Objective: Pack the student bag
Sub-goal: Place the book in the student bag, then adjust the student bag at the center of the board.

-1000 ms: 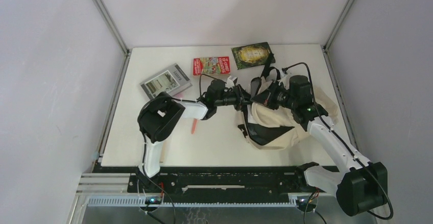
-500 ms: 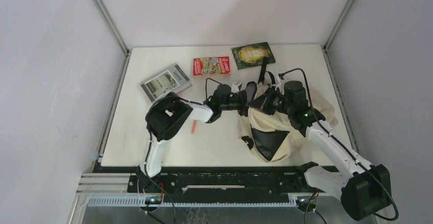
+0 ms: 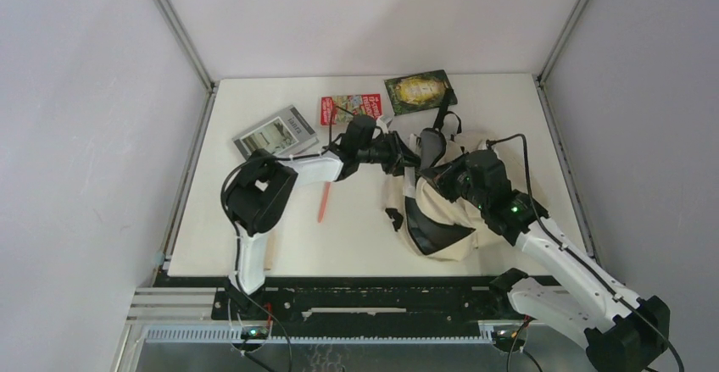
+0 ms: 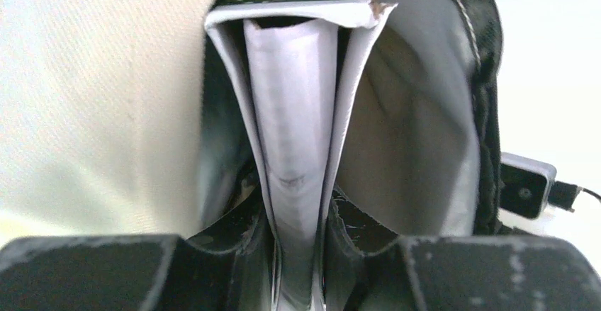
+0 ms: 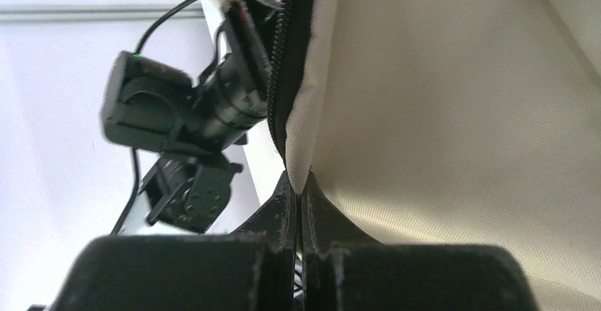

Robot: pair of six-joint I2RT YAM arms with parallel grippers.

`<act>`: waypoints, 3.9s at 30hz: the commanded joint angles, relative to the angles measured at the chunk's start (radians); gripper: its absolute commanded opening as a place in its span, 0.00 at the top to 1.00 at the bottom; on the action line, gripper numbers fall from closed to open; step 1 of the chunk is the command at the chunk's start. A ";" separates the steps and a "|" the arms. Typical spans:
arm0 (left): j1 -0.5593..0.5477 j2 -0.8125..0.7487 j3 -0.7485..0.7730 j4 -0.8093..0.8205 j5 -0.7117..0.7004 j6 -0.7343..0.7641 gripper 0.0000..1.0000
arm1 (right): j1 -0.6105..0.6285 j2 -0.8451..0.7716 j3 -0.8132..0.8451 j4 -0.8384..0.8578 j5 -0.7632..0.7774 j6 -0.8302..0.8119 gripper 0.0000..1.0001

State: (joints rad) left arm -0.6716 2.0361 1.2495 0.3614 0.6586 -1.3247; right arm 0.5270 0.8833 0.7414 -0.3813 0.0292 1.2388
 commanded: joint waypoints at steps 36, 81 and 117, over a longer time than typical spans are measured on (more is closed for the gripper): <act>-0.075 -0.085 0.334 -0.892 -0.181 0.675 0.17 | -0.034 0.056 -0.011 0.242 -0.096 0.022 1.00; -0.041 -0.322 0.369 -1.158 -0.483 0.789 1.00 | -0.112 -0.007 -0.025 0.172 -0.127 -0.099 1.00; 0.035 -0.265 0.180 -1.153 -0.521 0.799 1.00 | 0.056 0.310 0.161 0.030 -0.110 -0.404 1.00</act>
State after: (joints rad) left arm -0.6384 1.8000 1.4418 -0.8082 0.2127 -0.5488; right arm 0.6182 1.3251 0.8555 -0.2913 -0.1654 0.8680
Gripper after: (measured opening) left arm 0.016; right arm 0.010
